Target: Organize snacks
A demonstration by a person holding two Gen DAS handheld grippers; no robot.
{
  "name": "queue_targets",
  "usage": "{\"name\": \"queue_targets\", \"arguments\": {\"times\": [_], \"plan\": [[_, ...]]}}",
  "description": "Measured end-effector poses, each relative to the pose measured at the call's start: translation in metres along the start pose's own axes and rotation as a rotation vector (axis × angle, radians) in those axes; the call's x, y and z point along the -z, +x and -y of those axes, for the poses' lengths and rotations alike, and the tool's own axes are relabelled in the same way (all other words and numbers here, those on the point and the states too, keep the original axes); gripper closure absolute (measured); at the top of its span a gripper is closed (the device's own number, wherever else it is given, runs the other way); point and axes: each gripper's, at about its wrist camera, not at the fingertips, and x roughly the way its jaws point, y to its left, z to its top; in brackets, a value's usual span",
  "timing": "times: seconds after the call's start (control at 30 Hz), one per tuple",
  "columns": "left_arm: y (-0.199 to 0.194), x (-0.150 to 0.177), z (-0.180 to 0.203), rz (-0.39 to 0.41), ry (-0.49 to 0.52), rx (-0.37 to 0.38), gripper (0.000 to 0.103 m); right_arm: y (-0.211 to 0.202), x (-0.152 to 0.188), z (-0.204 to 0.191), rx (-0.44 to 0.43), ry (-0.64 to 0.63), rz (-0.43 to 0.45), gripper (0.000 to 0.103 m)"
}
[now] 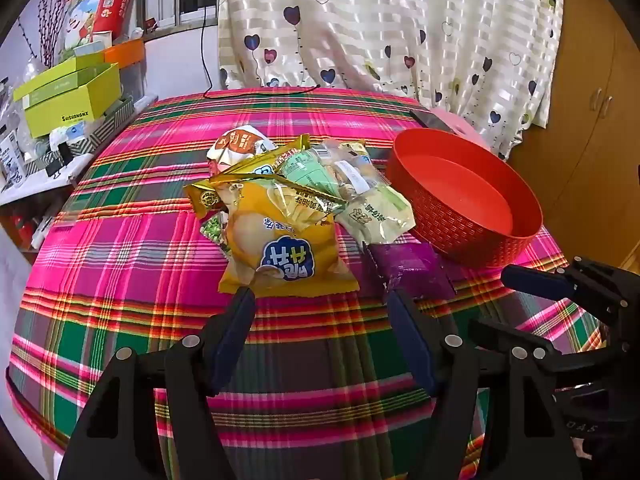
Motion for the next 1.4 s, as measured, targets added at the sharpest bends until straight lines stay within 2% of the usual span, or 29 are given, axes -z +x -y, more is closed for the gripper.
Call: {"name": "queue_targets", "arguments": {"times": [0.93,1.4], "plan": [[-0.0018,0.0007,0.0013,-0.027,0.01,-0.022,0.033,-0.0002,-0.0004,0.0005,-0.005,0.006,0.0,0.046],[0.0021,0.0007,-0.0021,-0.049,-0.012,0.004,0.033,-0.0001,-0.0003,0.0031,-0.007,0.008,0.0,0.045]]}}
